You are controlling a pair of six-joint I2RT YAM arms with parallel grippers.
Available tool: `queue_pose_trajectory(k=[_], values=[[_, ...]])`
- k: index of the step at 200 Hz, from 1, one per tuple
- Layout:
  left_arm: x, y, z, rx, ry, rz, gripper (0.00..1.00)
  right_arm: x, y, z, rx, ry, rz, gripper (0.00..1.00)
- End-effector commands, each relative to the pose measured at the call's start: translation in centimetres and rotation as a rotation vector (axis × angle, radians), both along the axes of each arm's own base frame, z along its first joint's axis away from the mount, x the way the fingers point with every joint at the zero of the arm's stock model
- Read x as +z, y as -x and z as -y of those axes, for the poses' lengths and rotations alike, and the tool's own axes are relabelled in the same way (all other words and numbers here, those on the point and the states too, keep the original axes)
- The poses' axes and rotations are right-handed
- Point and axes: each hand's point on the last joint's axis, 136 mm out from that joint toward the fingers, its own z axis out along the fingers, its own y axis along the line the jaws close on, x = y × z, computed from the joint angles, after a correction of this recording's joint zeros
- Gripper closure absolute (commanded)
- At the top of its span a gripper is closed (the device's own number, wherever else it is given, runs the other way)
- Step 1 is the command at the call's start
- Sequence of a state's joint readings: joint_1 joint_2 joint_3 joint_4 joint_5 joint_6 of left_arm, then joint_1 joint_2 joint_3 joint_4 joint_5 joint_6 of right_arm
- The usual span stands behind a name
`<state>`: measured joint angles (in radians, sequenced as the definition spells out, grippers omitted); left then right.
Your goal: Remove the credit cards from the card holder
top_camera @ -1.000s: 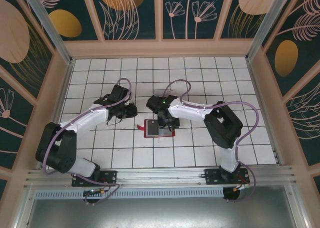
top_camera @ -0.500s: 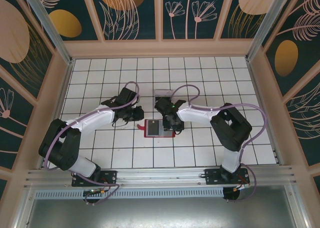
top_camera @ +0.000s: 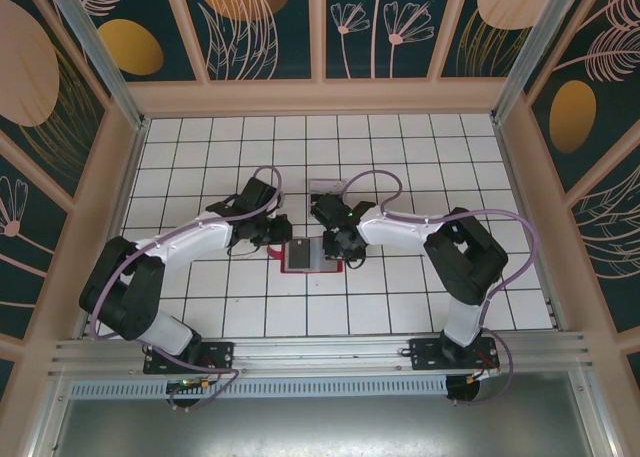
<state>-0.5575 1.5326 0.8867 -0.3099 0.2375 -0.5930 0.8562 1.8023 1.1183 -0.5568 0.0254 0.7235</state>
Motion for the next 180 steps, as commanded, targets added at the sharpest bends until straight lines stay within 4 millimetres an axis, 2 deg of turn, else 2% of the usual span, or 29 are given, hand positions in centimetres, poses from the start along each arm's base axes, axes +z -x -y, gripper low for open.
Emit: queue_pose_trajectory(k=[1, 22, 63, 84, 110, 146, 180], values=[[-0.8, 0.6, 0.8, -0.001, 0.031, -0.027, 0.84, 1.5, -1.2, -0.3, 0.036, 0.019, 0.06, 0.71], [-1.1, 0.7, 1.3, -0.004, 0.034, -0.03, 0.84, 1.9, -1.7, 0.7, 0.024, 0.087, 0.071, 0.68], [-2.3, 1.2, 1.2, 0.005, 0.013, -0.058, 0.85, 3.5, -2.1, 0.4, 0.02, 0.093, 0.09, 0.65], [-2.9, 1.4, 0.7, 0.02, -0.01, -0.062, 0.86, 4.9, -2.4, -1.0, 0.03, 0.035, 0.108, 0.65], [-3.6, 1.6, 0.2, 0.027, -0.035, -0.069, 0.87, 5.4, -2.2, -3.4, 0.046, -0.097, 0.091, 0.65], [-4.6, 1.9, -0.5, 0.034, -0.069, -0.082, 0.87, 4.9, -1.2, -6.6, 0.062, -0.272, 0.014, 0.69], [-5.6, 2.4, -0.9, 0.036, -0.087, -0.099, 0.87, 3.5, -0.9, -7.8, 0.057, -0.328, -0.035, 0.73]])
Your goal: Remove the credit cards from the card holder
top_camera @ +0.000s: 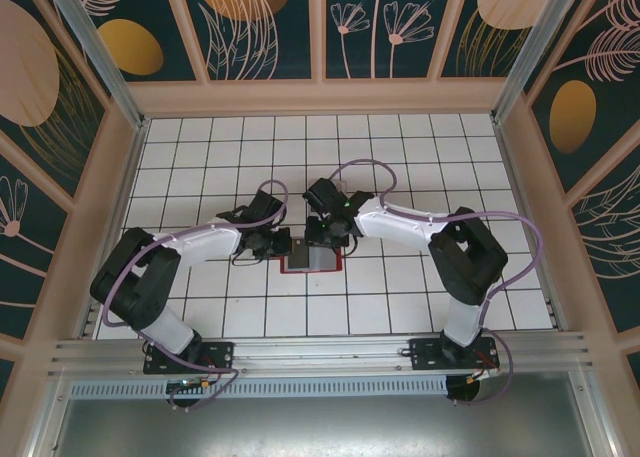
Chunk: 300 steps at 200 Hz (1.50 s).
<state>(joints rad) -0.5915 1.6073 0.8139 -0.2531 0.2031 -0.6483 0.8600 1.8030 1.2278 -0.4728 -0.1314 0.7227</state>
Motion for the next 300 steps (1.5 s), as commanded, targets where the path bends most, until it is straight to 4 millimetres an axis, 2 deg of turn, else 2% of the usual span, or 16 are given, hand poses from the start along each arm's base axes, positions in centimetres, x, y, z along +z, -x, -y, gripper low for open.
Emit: queue_pose_trajectory(k=[1, 50, 115, 180, 217, 260, 300], values=[[-1.2, 0.5, -0.4, 0.005, -0.027, -0.015, 0.87, -0.8, 0.5, -1.8, 0.006, -0.084, -0.052, 0.73], [-1.9, 1.2, -0.9, 0.01, -0.035, -0.033, 0.89, -2.1, 0.8, -2.3, 0.004, -0.113, -0.087, 0.73], [-1.8, 1.3, -0.8, 0.007, -0.032, -0.033, 0.89, -3.8, 1.2, -2.2, 0.003, -0.1, -0.114, 0.74], [-1.6, 1.1, -0.7, 0.008, -0.028, -0.031, 0.9, -4.3, 1.3, -2.7, 0.014, -0.127, -0.125, 0.74], [-1.6, 1.2, -0.7, 0.008, -0.029, -0.033, 0.9, -4.0, 1.3, -2.9, 0.023, -0.146, -0.115, 0.75], [-1.1, 1.0, -0.6, 0.008, -0.02, -0.025, 0.85, -5.3, 1.5, -2.0, 0.01, -0.092, -0.13, 0.75], [-1.5, 1.2, -0.7, 0.007, -0.027, -0.038, 0.84, -5.4, 1.1, -0.6, -0.009, -0.009, -0.106, 0.75]])
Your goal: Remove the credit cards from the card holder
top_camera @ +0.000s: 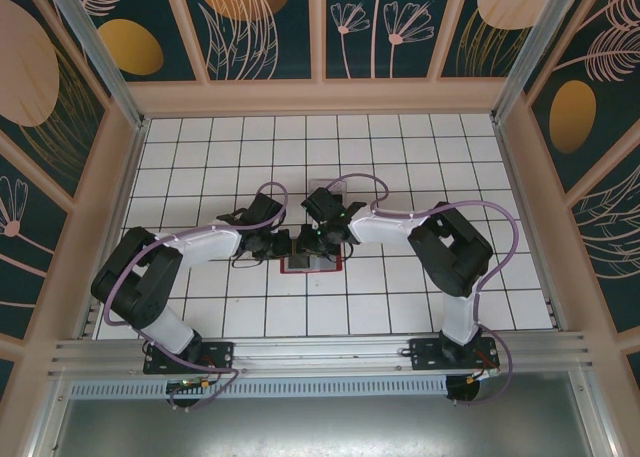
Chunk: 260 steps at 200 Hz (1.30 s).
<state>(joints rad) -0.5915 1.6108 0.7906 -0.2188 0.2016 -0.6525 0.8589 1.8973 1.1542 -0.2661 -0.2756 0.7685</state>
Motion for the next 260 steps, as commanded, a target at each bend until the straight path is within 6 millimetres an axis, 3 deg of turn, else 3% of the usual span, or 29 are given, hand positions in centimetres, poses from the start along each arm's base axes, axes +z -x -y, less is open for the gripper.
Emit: queue_pose_trajectory(k=[1, 74, 164, 260], values=[[-1.1, 1.2, -0.6, 0.003, -0.032, -0.044, 0.84, -1.7, 0.2, 2.0, -0.026, 0.114, -0.013, 0.75], [-1.1, 1.2, -0.7, 0.0, -0.041, -0.051, 0.83, -1.1, -0.1, 2.4, -0.028, 0.139, 0.008, 0.75], [-2.4, 1.5, -2.1, 0.004, -0.142, -0.08, 0.84, 2.5, -0.9, 1.2, -0.035, -0.036, 0.037, 0.75], [-2.9, 1.8, -2.3, -0.003, -0.172, -0.101, 0.86, 0.8, -0.5, 2.8, -0.01, -0.067, 0.019, 0.78]])
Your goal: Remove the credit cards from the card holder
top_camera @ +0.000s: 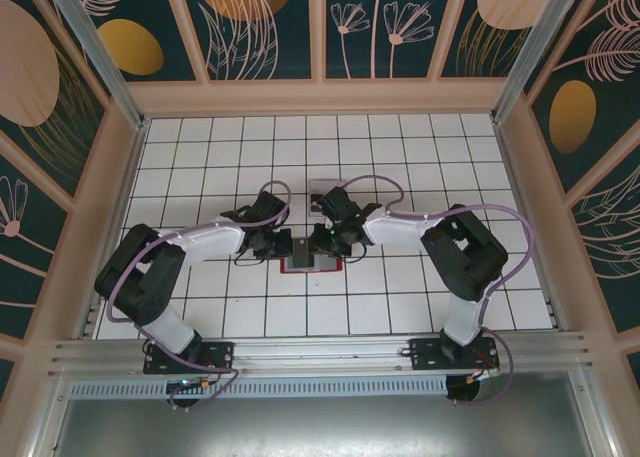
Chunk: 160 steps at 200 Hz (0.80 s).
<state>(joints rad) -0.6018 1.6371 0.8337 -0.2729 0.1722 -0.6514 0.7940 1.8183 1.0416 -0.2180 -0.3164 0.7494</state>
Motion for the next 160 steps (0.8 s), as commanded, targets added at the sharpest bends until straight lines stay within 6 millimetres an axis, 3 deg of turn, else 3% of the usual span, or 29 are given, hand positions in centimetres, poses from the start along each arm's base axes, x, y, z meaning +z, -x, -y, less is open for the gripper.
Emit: queue_pose_trajectory(k=[1, 160], values=[[-2.8, 2.0, -2.3, -0.004, -0.13, -0.087, 0.86, 0.6, -0.2, 0.0, 0.019, -0.034, 0.027, 0.78], [-2.8, 2.0, -1.7, -0.018, -0.129, -0.092, 0.88, -1.4, 0.7, -0.8, 0.025, -0.158, -0.049, 0.79]])
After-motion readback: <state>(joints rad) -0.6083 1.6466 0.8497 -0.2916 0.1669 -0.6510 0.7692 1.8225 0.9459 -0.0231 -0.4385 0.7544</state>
